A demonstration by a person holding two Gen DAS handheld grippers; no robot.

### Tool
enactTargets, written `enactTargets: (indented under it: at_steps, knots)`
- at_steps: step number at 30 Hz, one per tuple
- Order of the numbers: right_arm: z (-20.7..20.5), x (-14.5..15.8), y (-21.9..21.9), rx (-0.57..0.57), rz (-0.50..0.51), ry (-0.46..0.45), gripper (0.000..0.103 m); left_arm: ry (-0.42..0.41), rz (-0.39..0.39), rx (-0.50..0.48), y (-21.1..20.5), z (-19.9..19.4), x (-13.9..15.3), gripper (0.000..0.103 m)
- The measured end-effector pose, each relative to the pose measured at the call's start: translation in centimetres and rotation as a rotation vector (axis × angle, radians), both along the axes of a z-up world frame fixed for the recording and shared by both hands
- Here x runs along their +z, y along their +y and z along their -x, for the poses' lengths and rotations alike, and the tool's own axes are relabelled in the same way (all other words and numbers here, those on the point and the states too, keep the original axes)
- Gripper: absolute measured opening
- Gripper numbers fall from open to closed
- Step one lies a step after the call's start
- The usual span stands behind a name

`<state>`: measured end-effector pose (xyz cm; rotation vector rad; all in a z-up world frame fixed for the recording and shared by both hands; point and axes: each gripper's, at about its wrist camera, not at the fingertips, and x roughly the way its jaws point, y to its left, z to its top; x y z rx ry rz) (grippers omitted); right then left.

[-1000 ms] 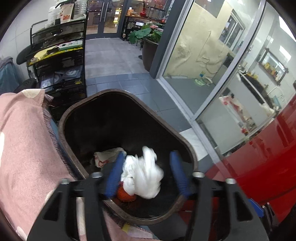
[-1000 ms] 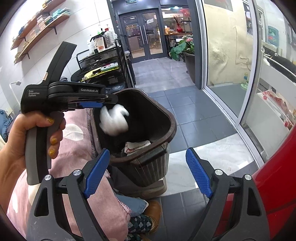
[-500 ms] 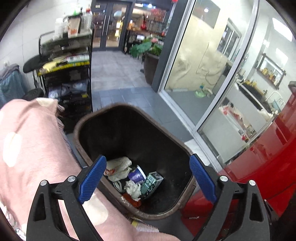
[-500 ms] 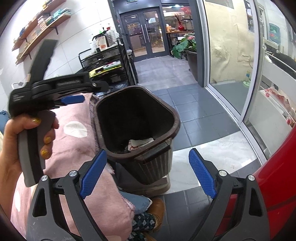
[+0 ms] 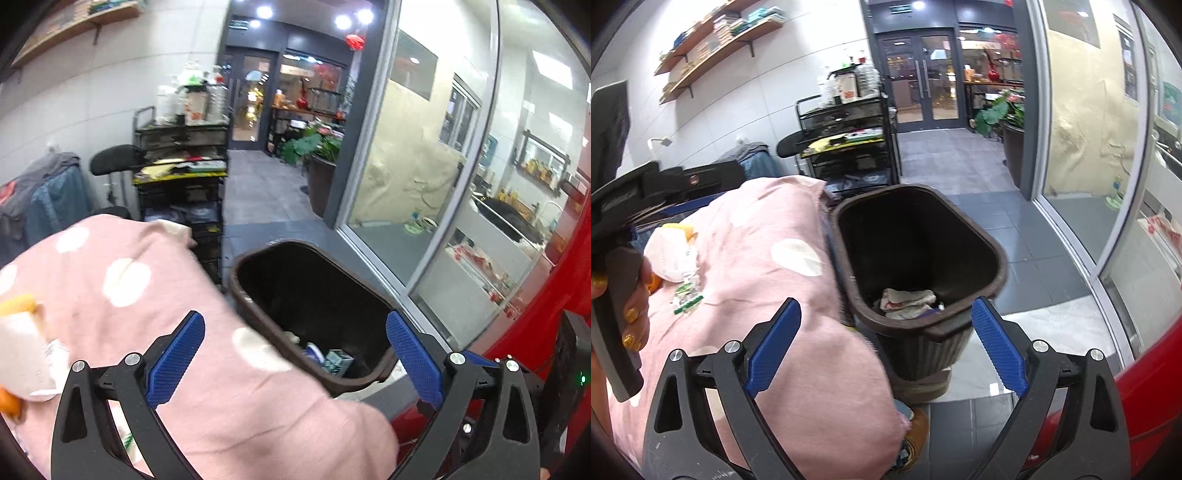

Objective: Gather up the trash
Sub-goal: 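Move both open tools back over the table, then grasp the clear plastic bag with the left tool while the right tool grasps the green snack wrapper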

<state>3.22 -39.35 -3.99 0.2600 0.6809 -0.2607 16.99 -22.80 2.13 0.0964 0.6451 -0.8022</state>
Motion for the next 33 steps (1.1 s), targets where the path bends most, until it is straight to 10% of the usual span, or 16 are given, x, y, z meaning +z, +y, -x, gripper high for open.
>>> enactTargets:
  at_steps: [17,33]
  knots:
    - [-6.0,1.4,10.6,0.315,-0.023,0.005,0.093,-0.119,-0.023,0.317,14.4,0.6,0.4,0.097]
    - [-12.0,0.4,23.4,0.660,-0.037,0.124,0.093,-0.010,-0.050,0.742,32.8,0.0,-3.6,0.097]
